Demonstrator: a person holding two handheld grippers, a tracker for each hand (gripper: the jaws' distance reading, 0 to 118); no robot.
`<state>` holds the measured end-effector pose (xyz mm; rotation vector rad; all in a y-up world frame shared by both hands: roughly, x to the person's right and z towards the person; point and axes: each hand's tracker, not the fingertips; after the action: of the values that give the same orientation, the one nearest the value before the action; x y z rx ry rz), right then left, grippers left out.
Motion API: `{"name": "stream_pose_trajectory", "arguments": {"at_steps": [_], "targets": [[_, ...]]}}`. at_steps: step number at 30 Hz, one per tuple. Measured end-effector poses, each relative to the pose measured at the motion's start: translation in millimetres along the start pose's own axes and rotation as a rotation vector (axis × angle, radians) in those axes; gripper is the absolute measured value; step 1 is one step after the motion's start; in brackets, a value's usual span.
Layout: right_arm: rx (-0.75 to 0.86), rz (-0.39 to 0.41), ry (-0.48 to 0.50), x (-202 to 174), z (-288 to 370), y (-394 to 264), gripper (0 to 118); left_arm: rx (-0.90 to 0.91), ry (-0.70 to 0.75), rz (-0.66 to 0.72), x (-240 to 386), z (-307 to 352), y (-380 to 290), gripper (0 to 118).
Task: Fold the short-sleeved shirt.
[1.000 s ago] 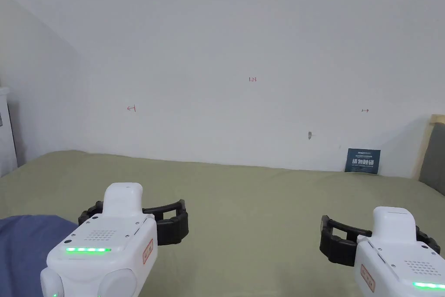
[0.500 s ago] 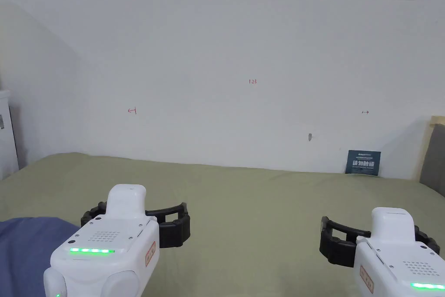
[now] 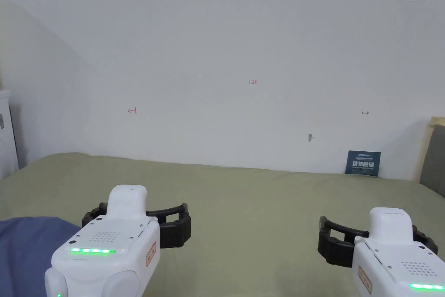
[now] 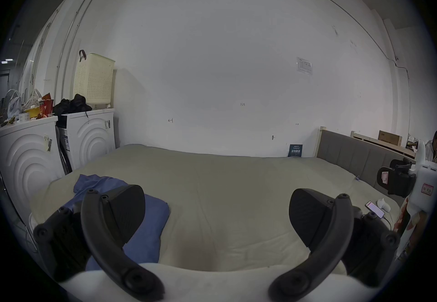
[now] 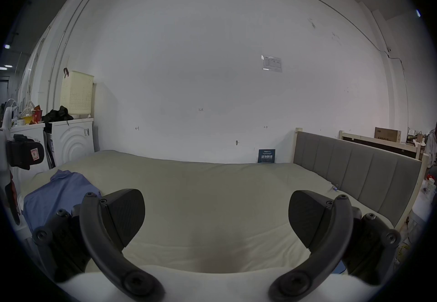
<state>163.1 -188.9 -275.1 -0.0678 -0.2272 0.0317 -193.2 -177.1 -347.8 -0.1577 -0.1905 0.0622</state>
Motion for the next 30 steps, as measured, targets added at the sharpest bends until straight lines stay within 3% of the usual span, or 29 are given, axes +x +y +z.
{"name": "stream_pose_trajectory", "arguments": {"at_steps": [30], "targets": [[-0.002,0.004,-0.011,2.9,-1.1,-2.1,118,-0.002,0.015,-0.008,-5.6,-2.0,-4.4,118]]}}
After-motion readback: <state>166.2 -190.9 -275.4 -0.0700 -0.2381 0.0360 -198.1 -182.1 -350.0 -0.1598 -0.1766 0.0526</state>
